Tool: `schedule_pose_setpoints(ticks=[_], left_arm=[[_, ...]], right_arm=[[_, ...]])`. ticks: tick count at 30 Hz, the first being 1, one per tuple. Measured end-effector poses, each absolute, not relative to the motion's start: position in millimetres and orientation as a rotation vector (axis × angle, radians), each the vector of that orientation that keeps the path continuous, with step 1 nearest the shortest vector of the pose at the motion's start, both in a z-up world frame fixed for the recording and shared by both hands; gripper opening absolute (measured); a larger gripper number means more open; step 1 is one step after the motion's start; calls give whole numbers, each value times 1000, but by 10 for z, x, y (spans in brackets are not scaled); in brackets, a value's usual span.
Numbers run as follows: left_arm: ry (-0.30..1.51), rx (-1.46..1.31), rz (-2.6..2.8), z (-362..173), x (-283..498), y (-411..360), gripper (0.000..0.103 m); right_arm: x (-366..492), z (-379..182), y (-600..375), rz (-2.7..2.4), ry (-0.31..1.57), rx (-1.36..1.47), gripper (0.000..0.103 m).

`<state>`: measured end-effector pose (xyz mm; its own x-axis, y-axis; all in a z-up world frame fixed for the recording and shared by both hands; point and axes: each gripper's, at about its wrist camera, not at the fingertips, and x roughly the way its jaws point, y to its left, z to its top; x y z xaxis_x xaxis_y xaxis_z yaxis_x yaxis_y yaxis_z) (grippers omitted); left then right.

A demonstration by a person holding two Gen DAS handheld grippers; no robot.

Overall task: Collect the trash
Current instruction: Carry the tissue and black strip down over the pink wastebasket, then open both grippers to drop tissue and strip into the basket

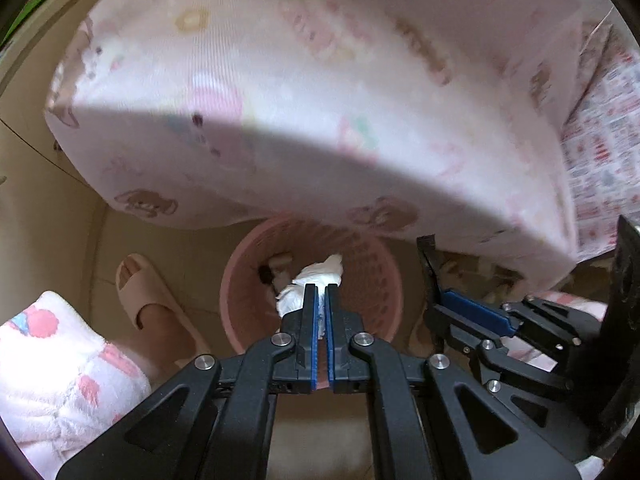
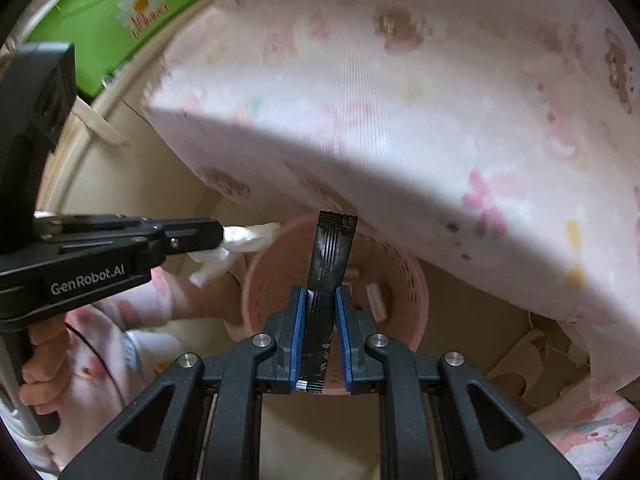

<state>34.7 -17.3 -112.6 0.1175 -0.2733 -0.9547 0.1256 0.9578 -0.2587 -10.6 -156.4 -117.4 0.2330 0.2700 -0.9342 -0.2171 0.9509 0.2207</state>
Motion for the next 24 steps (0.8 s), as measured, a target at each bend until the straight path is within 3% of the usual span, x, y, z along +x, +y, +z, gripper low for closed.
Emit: schedule_pose_setpoints(ticks=[19,24], left_arm=[[1788,-154,-167,-2407,319,-143,3],[1812,-133,-158,-2482,273,-193,4]], right_arm=[[-60,-2228,-1360,236,1505,-52,17],[-52,-2434,-1298,220,1544,-100,17]])
